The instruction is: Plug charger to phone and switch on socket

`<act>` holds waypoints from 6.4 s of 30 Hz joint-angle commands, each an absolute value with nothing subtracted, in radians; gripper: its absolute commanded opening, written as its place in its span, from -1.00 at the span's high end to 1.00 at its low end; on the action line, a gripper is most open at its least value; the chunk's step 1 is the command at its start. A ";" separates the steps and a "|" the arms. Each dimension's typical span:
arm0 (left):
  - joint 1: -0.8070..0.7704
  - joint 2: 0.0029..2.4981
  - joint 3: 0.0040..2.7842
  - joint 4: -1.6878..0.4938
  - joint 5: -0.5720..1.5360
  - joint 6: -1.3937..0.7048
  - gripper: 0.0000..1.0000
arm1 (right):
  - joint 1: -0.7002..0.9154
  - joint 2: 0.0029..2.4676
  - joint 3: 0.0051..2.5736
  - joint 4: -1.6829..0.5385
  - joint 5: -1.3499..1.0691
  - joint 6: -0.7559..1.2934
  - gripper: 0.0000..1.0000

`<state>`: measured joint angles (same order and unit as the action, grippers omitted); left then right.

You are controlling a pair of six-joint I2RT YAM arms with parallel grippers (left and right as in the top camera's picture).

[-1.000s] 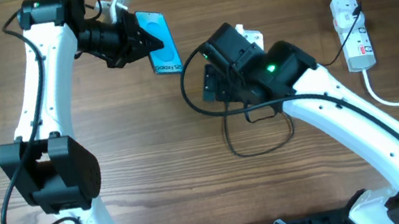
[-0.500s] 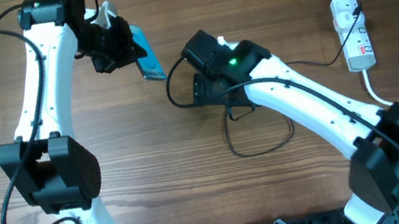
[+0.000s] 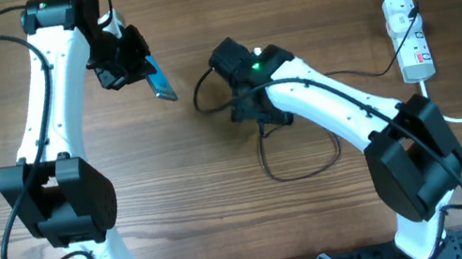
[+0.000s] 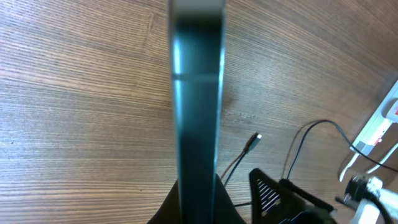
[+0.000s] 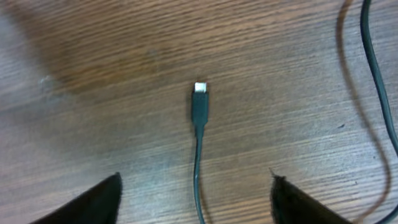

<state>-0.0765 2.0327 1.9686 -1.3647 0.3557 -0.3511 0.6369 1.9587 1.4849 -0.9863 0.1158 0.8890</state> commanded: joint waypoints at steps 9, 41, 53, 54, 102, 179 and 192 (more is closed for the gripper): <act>-0.083 2.016 1.980 -1.374 0.350 -0.376 0.92 | 0.603 2.023 1.479 -0.963 0.046 0.845 -0.31; -0.083 2.016 1.980 -1.395 0.350 -0.375 0.92 | 0.569 2.112 1.478 -0.913 -0.031 0.777 -0.13; -0.083 2.016 1.980 -1.395 0.350 -0.375 0.92 | 0.569 2.154 1.478 -0.924 -0.036 0.787 0.03; -0.083 2.016 1.980 -1.395 0.350 -0.375 0.92 | 0.569 2.154 1.479 -0.924 -0.040 0.787 0.04; -0.083 2.016 1.980 -1.396 0.350 -0.375 0.92 | 0.570 2.154 1.478 -0.924 -0.023 0.788 0.69; -0.154 2.016 1.980 -1.158 1.025 -0.056 0.92 | 0.734 1.524 1.492 -1.047 -0.271 0.498 0.91; -0.155 2.016 1.980 -1.175 1.025 -0.056 0.92 | 0.734 1.524 1.492 -1.040 -0.286 0.499 0.91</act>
<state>-0.1505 2.0327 1.9686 -1.1706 0.9752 -0.0830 0.7326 1.5490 1.4872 -1.0458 -0.2691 0.4900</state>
